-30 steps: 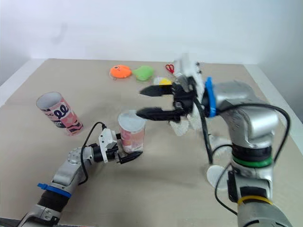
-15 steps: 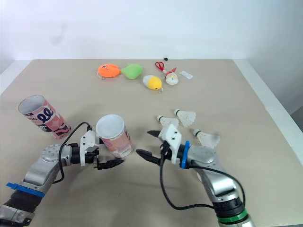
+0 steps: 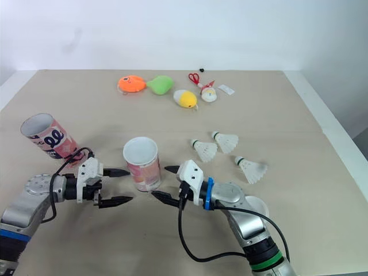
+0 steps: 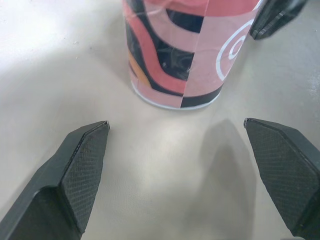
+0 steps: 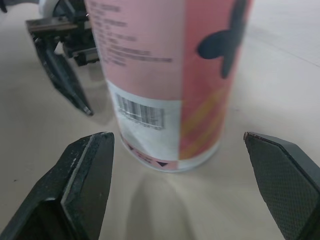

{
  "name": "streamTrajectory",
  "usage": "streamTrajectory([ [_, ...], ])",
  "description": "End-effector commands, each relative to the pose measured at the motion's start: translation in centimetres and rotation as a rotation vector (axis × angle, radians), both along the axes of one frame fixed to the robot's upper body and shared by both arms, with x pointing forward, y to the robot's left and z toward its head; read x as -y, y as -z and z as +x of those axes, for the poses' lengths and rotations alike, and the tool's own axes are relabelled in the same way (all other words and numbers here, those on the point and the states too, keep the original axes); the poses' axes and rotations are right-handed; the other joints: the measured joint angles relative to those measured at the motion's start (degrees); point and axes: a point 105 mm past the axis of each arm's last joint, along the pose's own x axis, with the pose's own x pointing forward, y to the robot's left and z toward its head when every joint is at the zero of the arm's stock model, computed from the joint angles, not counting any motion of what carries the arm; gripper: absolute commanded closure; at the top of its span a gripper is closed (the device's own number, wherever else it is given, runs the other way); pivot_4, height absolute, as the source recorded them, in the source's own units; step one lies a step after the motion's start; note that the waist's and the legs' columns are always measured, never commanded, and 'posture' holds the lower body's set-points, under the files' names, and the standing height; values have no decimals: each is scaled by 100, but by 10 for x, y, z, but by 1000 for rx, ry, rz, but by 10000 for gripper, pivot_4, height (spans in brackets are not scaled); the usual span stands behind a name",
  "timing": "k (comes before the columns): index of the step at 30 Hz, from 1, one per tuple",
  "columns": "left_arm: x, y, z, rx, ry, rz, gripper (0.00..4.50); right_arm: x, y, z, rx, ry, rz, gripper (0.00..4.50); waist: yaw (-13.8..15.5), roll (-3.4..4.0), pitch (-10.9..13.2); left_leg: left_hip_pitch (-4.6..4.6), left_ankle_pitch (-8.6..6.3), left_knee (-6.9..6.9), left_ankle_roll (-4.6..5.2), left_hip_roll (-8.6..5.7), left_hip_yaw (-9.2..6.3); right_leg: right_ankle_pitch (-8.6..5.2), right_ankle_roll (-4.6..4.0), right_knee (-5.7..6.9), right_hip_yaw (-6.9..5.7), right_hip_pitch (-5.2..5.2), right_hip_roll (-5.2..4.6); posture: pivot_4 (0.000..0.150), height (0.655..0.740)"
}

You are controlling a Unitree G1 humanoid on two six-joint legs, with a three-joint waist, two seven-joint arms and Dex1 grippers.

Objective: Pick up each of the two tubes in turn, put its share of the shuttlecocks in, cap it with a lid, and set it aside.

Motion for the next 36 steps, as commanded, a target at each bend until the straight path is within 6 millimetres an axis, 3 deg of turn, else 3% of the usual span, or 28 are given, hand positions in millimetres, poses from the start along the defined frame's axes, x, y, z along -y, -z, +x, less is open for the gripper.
streamTrajectory([
  [1,25,-15,0,34,50,-68,0,-6,-9,3,47,-28,10,716,3,-7,10,-1,0,7,-1,0,0,0,0,6,0,0,0,1500,7400],
  [7,43,-13,2,34,77,-85,0,-13,-10,7,51,-45,7,716,-1,-15,14,-2,1,35,-1,1,-2,6,-3,26,8,0,7,1500,7400],
  [15,40,-9,4,21,83,-68,0,-21,-8,12,55,-50,12,716,0,-15,14,-2,1,49,-1,3,-3,9,-2,37,12,0,11,1500,7400],
  [18,37,-9,4,24,69,-60,0,-22,-7,12,51,-49,16,8901,1,-15,14,-2,1,53,-1,3,-2,13,0,38,14,1,11,1500,7400],
  [22,27,-13,8,41,32,-54,0,-21,-6,11,49,-48,17,8901,1,-15,14,-2,2,56,-2,3,-3,15,-2,43,14,0,12,1500,7400],
  [26,8,-39,16,94,-35,-93,0,-11,-15,11,53,-25,42,8901,3,-15,14,-2,2,59,-3,3,-3,15,-3,46,14,0,12,1500,7400],
  [30,16,-67,21,149,-32,-160,0,6,-38,14,85,59,114,8901,35,-16,17,-7,4,61,-7,3,-3,16,-1,46,12,1,8,1500,7400],
  [36,68,-113,26,219,86,-321,0,67,-91,23,134,440,327,8901,153,-19,17,-24,19,77,-32,-8,-9,27,18,45,24,4,8,1500,7400],
])
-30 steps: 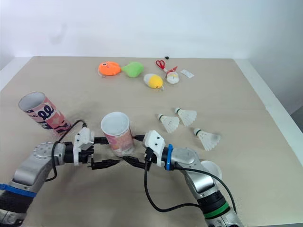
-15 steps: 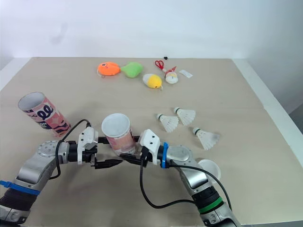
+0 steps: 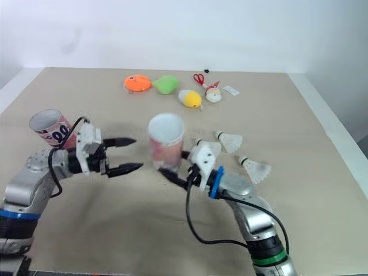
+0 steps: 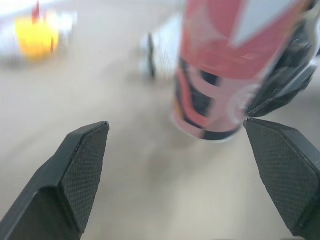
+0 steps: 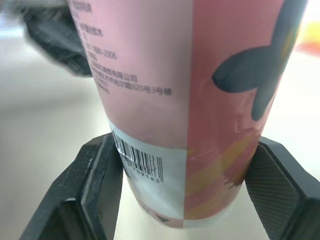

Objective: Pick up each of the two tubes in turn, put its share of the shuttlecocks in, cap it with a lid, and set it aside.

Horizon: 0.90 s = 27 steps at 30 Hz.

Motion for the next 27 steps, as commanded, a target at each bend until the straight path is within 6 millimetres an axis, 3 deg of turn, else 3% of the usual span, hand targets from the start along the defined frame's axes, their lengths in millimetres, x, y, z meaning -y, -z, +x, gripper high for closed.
streamTrajectory([
  [1,36,-24,-7,57,115,-55,0,41,-40,2,78,251,143,8901,50,0,0,0,0,3,0,-2,-1,2,3,0,1,2,0,1500,7400],
  [3,54,-29,-7,61,168,-71,0,66,-50,5,97,396,191,8901,57,0,0,1,1,5,-2,-6,1,5,8,0,11,3,2,1500,7400],
  [7,97,-33,-6,80,271,-88,0,136,-57,3,130,746,246,8901,70,1,0,3,3,8,-3,-11,-1,7,11,0,26,5,10,1500,7400],
  [11,143,-32,-2,175,335,-62,0,216,-33,-12,70,1114,277,8901,72,5,-2,2,4,7,-1,-30,-5,14,-2,0,56,13,15,1500,7400],
  [13,158,-33,-3,186,356,-75,0,242,-20,-19,29,1233,302,8901,53,7,-3,2,2,7,2,-46,-2,15,2,-2,85,13,14,1500,7400],
  [18,170,-24,-11,168,396,-71,0,267,5,-26,-35,1355,287,8901,-34,32,-9,10,-2,2,10,-52,0,15,6,-4,116,11,23,1500,7400],
  [27,166,-12,-17,143,380,-51,0,270,51,-26,-185,1399,231,8901,-109,56,-13,25,8,2,26,-55,-9,11,36,2,156,21,52,1500,7400],
])
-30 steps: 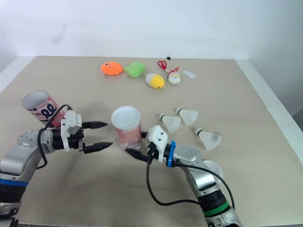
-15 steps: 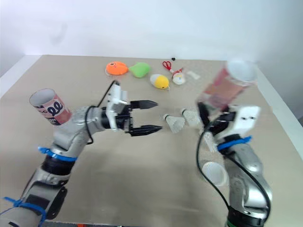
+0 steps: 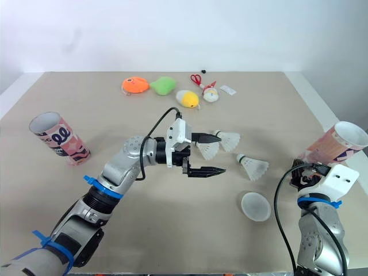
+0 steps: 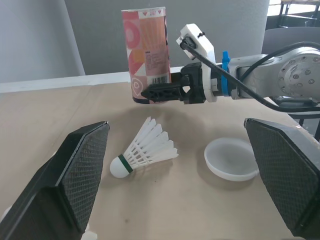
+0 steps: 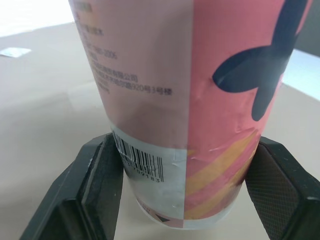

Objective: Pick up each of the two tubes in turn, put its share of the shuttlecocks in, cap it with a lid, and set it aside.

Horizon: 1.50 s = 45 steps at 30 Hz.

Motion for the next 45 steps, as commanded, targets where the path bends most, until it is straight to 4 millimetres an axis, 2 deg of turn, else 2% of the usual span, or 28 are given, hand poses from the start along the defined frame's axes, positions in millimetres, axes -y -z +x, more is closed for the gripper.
streamTrajectory([
  [1,-1,-8,-5,37,-5,-18,0,3,8,-3,-20,28,-9,8901,-1,0,0,0,1,0,2,-3,0,1,2,0,5,1,1,1500,7400],
  [3,-2,-7,-5,35,-8,-17,0,6,12,-4,-29,44,-17,8901,-1,0,0,0,2,1,3,-7,3,2,6,0,16,2,2,1500,7400],
  [6,-3,-7,-4,35,-14,-16,0,9,14,-5,-28,62,-15,209,-1,0,0,1,4,6,5,-18,2,4,15,-1,36,8,6,1500,7400],
  [13,-4,-8,-2,30,-15,-15,0,3,10,-11,2,30,-10,209,-1,2,-1,-1,7,5,10,-40,6,-3,40,-2,138,11,43,1500,7400],
  [18,-10,-3,2,18,-34,-7,0,-8,-1,-34,36,-11,-39,209,-2,7,-4,-3,7,1,10,-43,4,-11,46,-2,159,11,52,1500,7400],
  [23,-16,0,4,9,-62,-7,0,-17,-2,-43,44,-40,-27,209,-16,6,-4,1,8,4,12,-47,10,-4,53,-2,176,12,53,1500,7400],
  [24,-19,0,6,6,-78,-12,0,-24,-6,-44,59,-73,-34,209,-15,7,-4,1,9,5,14,-47,10,-2,52,-2,176,13,53,1500,7400],
  [26,-34,6,15,-5,-170,-18,0,-52,-37,-39,136,-244,-115,209,-17,11,-6,1,12,5,18,-49,10,0,52,-2,179,13,53,1500,7400],
  [28,-59,15,21,-39,-286,-43,0,-96,-70,-27,201,-504,-199,209,-144,33,-18,9,12,3,18,-46,10,5,53,-2,203,7,59,1500,7400],
  [31,-91,26,22,-82,-435,-75,0,-150,-94,-18,229,-826,-269,209,-195,9,-6,37,12,0,18,-47,4,26,55,-1,243,11,79,1500,7400],
  [34,-119,37,18,-85,-588,-87,0,-198,-99,-19,199,-1141,-333,209,-140,-28,11,61,17,0,26,-40,-7,16,14,-3,222,44,93,1500,7400],
  [36,-135,41,15,-77,-687,-98,0,-216,-95,-21,161,-1289,-358,209,-74,-40,15,80,17,-2,26,-39,-7,8,5,-3,216,62,87,1500,7400],
  [40,-164,46,10,-78,-906,-155,0,-240,-86,-19,117,-1484,-388,209,-12,-58,17,71,16,-1,23,-53,7,4,23,-15,222,60,62,1500,7400],
  [45,-206,67,-10,-106,-1280,-249,0,-263,-82,-7,160,-1637,-421,209,-31,-82,16,71,-4,3,12,-58,19,19,50,-37,255,61,47,1500,7400],
])
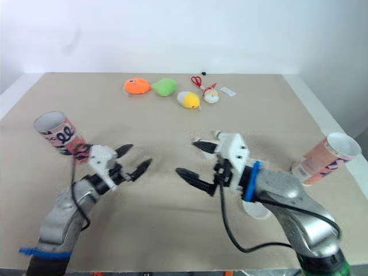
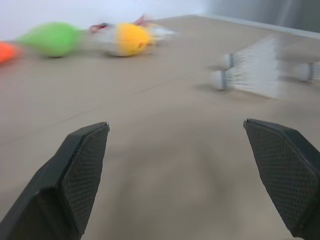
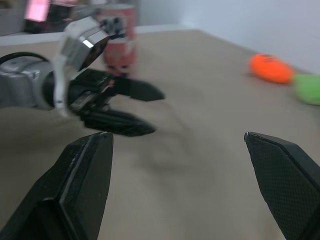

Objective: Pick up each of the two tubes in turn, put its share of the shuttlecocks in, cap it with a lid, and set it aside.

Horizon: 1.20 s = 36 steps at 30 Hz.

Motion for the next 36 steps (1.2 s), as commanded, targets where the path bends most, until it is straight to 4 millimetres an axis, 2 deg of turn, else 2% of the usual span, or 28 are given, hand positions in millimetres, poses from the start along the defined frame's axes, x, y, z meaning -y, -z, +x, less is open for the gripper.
streamTrajectory([
  [1,-29,-9,-10,61,-253,-13,0,-15,-2,1,41,-120,-13,209,30,-17,9,-5,0,0,0,-1,-4,6,12,3,-1,-4,-1,1500,7400],
  [4,-53,-2,-17,32,-464,-78,0,-28,2,4,43,-197,-30,209,51,-22,12,-18,1,5,1,-1,-8,3,11,3,-27,-9,7,1500,7400],
  [11,-103,11,-28,-5,-768,-88,0,-52,3,19,58,-259,7,209,33,-25,10,-12,3,6,3,8,-5,-1,-14,7,-28,-10,19,1500,7400],
  [17,-120,23,-16,-48,-744,-77,0,-64,-2,21,45,-304,45,209,33,-25,10,-15,3,6,3,7,-2,2,-18,9,-28,-13,17,1500,7400],
  [21,-119,25,2,-69,-663,-68,0,-68,-2,21,40,-307,55,209,35,-26,9,-16,3,5,3,7,-4,10,-19,12,-33,-13,18,1500,7400],
  [30,-123,15,42,-68,-603,-50,0,-69,-2,21,34,-275,82,209,35,-27,9,-17,5,4,0,10,-7,23,-26,13,-45,-15,19,1500,7400],
  [36,-129,7,57,-58,-605,-47,0,-66,-4,24,25,-231,104,209,36,-28,8,-21,3,0,-4,9,-8,21,-31,13,-46,-17,17,1500,7400],
])
